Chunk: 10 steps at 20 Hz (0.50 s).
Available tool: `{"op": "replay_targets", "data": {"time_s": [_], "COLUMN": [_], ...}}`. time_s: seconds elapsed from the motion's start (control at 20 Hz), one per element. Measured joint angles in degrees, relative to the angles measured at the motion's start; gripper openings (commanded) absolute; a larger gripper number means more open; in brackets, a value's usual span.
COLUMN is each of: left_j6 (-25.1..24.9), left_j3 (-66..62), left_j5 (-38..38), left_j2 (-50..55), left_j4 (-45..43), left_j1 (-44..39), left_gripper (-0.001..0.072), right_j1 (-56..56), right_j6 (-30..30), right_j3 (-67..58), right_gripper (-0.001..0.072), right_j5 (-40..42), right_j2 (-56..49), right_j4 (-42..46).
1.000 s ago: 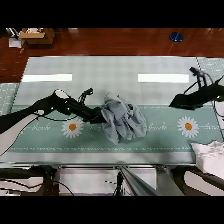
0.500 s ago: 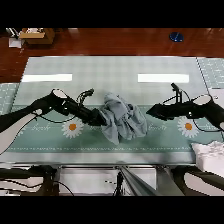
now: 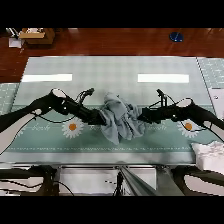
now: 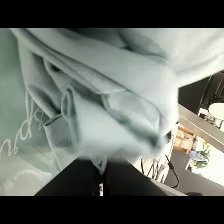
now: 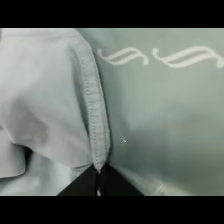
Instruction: Fold the shirts.
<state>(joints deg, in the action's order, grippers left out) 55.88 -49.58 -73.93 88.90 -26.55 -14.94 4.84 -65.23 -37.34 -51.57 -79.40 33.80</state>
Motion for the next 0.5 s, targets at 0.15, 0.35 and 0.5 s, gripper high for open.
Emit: {"op": "replay_targets", "data": {"time_s": [0.15, 0.35, 0.5], "left_j6": [-0.9, -1.1, -1.2], "left_j3": [-0.5, -4.6, -11.6], "left_j5": [-1.4, -4.4, -5.8], "left_j2": [-3.2, -10.9, -18.1], "left_j4": [0.0, 0.0, -0.1], "left_j1": [2.7, 9.1, 14.7], "left_gripper": [0.0021, 0.0021, 0.0021], "right_j1": [-2.2, -7.4, -11.1], "right_j6": [1.9, 3.0, 3.3], "right_j3": [-1.6, -6.1, -11.9], "right_gripper": [0.0024, 0.0023, 0.0023], "right_j5": [-3.5, -7.2, -8.7], "right_j2": [2.5, 11.8, 20.8], "right_j4": [0.3, 1.5, 2.1]}}
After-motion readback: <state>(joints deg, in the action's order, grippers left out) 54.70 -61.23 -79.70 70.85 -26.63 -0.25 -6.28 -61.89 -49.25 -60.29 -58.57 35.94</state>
